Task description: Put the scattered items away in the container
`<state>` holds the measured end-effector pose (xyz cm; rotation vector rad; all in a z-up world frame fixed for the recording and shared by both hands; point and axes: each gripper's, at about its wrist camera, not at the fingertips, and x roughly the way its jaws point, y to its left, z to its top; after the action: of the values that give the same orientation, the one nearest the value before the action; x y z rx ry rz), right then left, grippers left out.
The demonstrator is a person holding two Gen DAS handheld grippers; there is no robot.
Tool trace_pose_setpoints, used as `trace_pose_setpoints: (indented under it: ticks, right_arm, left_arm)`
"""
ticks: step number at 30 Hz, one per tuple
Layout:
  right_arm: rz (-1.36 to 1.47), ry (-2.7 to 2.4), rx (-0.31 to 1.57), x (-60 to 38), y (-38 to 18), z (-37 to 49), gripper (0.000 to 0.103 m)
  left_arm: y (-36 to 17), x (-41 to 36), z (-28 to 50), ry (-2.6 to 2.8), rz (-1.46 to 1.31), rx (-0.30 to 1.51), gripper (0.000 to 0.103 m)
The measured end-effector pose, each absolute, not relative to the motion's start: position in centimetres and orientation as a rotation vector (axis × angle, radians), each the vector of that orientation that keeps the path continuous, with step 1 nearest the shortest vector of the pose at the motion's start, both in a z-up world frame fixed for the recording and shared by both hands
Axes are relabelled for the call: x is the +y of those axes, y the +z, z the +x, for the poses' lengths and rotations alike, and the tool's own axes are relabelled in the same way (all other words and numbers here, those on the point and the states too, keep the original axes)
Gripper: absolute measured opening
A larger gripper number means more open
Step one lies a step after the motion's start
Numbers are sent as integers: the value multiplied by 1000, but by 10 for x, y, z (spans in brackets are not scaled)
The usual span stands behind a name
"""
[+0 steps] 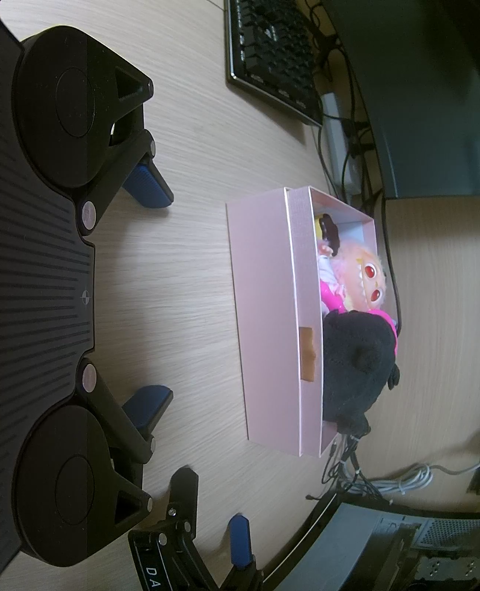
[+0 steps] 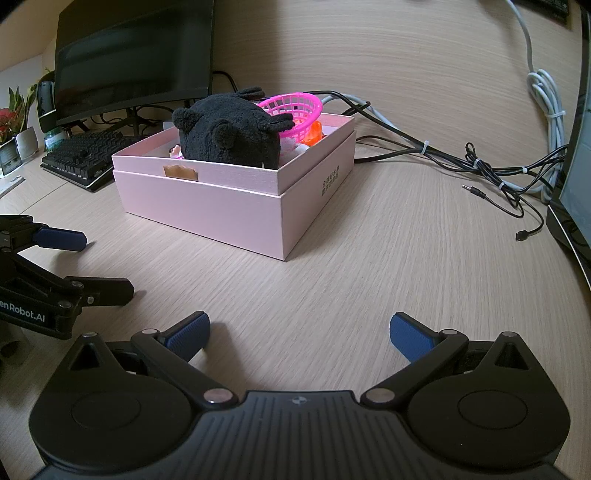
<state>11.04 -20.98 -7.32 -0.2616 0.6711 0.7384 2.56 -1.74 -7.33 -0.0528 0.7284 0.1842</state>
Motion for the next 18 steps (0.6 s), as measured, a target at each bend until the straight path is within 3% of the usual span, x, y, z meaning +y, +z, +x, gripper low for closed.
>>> trace_pose_setpoints:
  ticks: [18]
  right_arm:
    - [-263, 741, 671, -210, -73, 110, 103]
  left_arm:
    - [-72, -13, 19, 184, -93, 698, 103]
